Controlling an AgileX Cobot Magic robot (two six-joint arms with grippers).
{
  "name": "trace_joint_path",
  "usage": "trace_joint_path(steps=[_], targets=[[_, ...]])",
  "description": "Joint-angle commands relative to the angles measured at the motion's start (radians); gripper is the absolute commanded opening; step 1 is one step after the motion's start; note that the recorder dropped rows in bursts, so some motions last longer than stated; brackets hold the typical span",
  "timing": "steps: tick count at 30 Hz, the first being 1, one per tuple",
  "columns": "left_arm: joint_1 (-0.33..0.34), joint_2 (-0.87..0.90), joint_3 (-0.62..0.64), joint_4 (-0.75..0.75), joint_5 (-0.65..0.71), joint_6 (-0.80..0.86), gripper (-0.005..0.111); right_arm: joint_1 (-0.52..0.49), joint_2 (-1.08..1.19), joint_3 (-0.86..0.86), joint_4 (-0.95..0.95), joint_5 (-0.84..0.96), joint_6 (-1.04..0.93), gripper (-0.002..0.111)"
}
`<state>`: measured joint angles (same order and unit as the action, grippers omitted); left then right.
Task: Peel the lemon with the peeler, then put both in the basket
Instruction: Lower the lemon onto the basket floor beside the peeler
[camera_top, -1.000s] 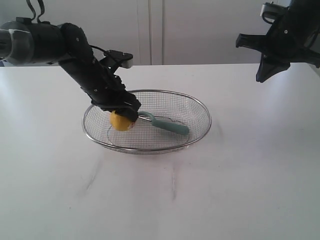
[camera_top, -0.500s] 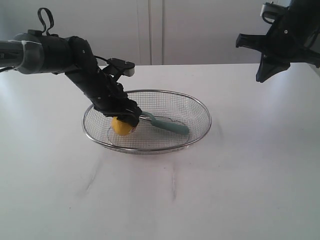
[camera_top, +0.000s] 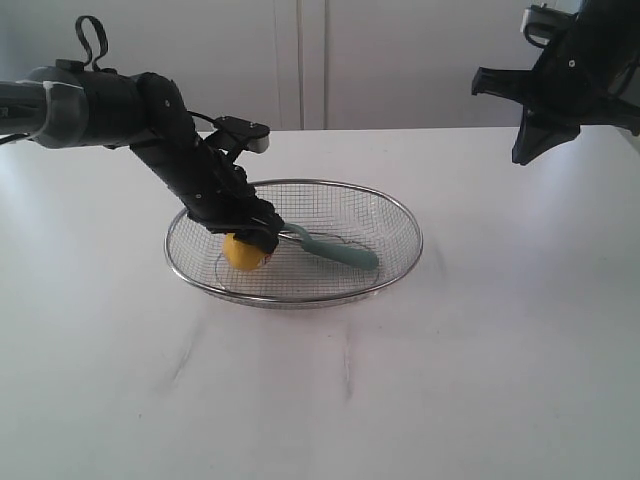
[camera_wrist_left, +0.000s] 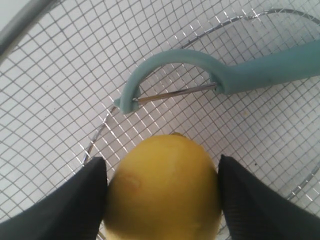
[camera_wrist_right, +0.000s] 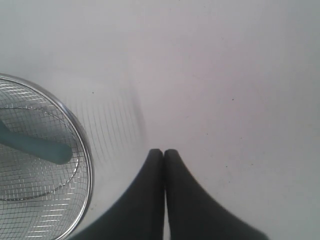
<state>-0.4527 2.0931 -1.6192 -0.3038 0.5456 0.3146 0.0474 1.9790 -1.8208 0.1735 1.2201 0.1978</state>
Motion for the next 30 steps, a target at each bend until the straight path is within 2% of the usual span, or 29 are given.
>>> trace_joint_path(steps=[1,4,7,30], targets=[[-0.003,-0.009,-0.007,-0.017,0.005,0.003,0.058,-0.007,-0.011,-0.004,-0.008,0.001,0.001,0.0],[-0.003,-0.009,-0.007,-0.017,0.004,0.003,0.073,-0.007,-0.011,-0.004,-0.008,0.001,0.001,0.0],[-0.003,-0.009,-0.007,-0.017,0.004,0.003,0.082,-0.007,-0.011,-0.004,-0.008,0.001,0.001,0.0],[-0.003,-0.043,-0.01,-0.014,0.019,0.047,0.083,-0.007,-0.011,-0.004,-0.008,0.001,0.001,0.0]])
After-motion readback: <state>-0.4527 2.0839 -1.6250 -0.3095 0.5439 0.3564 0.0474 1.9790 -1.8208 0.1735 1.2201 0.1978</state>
